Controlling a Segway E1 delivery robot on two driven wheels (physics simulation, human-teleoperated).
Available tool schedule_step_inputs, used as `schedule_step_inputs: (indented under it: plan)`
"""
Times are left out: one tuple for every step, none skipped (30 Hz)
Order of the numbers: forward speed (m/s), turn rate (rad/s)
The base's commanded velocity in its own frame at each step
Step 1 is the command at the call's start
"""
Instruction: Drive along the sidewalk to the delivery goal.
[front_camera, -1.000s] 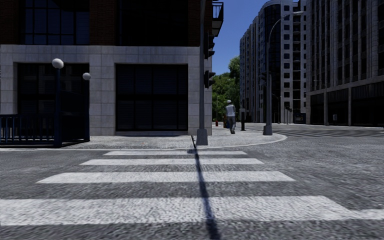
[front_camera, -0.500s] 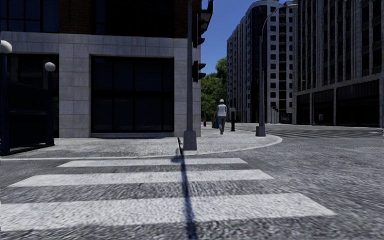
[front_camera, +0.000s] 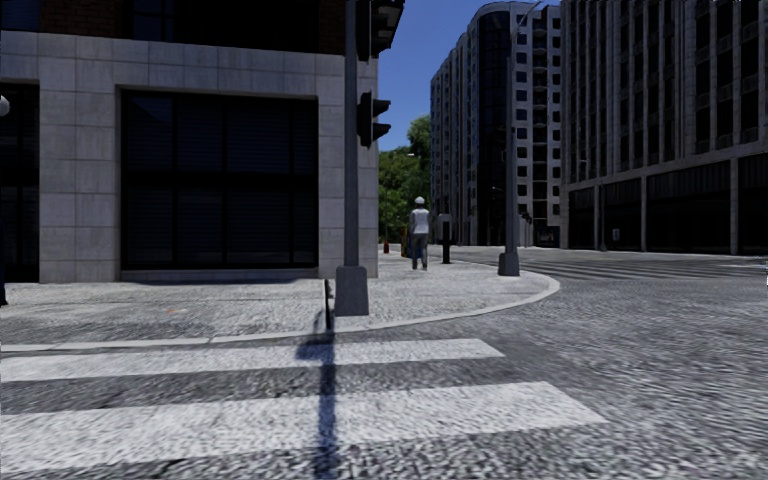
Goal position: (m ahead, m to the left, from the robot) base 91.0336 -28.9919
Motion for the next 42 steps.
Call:
schedule_step_inputs:
  plan:
    - [2.00, -0.34]
    - [2.00, -0.34]
    - [2.00, -0.34]
    - [2.00, -0.34]
    - [2.00, -0.34]
    - [2.00, -0.34]
    - [2.00, -0.34]
    - [2.00, -0.34]
    - [2.00, -0.34]
    - [2.00, -0.34]
    - [2.00, -0.34]
    - [2.00, -0.34]
    - [2.00, -0.34]
    - [2.00, -0.34]
    - [2.00, -0.34]
    - [2.00, -0.34]
    - [2.00, -0.34]
    - [2.00, -0.34]
    - [2.00, -0.34]
    - [2.00, -0.34]
    - [2.00, -0.34]
    - [2.00, -0.34]
    - [2.00, -0.34]
    - [2.00, -0.34]
    - [2.00, -0.34]
    - [2.00, -0.34]
    - [1.96, -0.34]
    - [1.83, -0.34]
    - [1.71, -0.34]
    - [1.66, -0.34]
    - [1.66, -0.34]
    - [1.64, -0.34]
    - [1.62, -0.34]
    - [1.60, -0.34]
    - [1.57, -0.34]
    - [1.52, -0.34]
    - [1.52, -0.34]
    - [1.32, -0.34]
    - [1.28, -0.34]
    - [1.26, -0.34]
    - [1.26, -0.34]
    - [1.26, -0.34]
